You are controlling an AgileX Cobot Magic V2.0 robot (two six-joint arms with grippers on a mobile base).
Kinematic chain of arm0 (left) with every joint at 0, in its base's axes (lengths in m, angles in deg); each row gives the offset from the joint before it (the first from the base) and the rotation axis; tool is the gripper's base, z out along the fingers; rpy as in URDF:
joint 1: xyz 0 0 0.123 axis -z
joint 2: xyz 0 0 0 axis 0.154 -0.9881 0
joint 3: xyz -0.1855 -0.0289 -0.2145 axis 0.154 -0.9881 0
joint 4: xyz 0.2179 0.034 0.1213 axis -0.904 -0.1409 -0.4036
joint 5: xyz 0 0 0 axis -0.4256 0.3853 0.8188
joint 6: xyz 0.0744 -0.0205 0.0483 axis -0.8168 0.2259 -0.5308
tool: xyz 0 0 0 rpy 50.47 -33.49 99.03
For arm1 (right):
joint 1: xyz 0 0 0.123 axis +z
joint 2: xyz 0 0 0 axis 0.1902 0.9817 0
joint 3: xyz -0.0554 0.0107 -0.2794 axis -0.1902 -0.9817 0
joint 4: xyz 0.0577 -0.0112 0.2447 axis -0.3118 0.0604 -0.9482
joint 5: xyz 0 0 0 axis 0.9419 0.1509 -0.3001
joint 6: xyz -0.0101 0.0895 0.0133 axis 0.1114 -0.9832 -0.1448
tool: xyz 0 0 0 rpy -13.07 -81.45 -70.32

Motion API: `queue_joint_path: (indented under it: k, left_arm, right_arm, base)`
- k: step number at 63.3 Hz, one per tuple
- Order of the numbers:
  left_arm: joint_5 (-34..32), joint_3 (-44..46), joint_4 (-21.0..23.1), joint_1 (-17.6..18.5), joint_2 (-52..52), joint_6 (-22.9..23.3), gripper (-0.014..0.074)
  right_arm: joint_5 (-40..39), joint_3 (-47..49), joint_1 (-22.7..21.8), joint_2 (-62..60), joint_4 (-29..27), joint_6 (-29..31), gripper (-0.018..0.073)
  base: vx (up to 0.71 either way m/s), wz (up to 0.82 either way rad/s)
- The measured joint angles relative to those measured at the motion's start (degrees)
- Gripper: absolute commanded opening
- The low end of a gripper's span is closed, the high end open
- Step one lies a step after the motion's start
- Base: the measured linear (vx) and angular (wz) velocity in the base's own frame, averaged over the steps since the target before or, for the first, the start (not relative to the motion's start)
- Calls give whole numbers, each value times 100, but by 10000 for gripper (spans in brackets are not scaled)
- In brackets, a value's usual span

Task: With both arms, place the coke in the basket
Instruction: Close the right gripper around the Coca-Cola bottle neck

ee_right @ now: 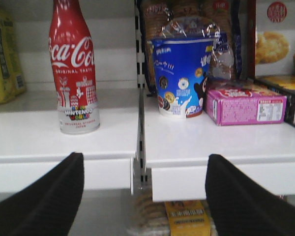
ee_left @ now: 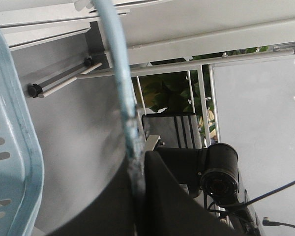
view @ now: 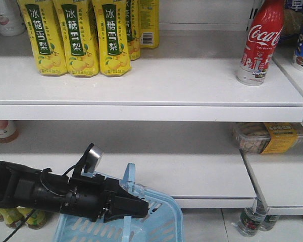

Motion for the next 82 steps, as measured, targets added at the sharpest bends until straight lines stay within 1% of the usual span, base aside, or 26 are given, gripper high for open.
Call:
queue_joint_path:
  k: [8, 15, 21, 29, 51, 82]
  left_arm:
    - [0, 0, 0, 0, 0, 0, -6]
    - [0, 0, 0, 0, 0, 0, -6]
    - [0, 0, 0, 0, 0, 0, -6]
    - [0, 0, 0, 0, 0, 0, -6]
    - [0, 0, 0, 0, 0, 0, -6]
    - [0, 0, 0, 0, 0, 0, -6]
  right_arm:
    - [-16, 461, 154, 253, 21, 0, 512]
    - [-16, 877, 531, 713, 25, 7, 512]
    - [-34, 1267, 989, 1227, 141, 109, 512]
    - [-203, 1762, 1298, 1898, 194, 232, 512]
    - [-203, 3212, 1329, 3625, 178, 239, 512]
    - [-203, 4442, 1310, 5194, 178, 245, 509]
  base:
    - [0, 0]
    - [0, 0]
    - [0, 0]
    - [0, 0]
    - [0, 0]
    - [0, 0]
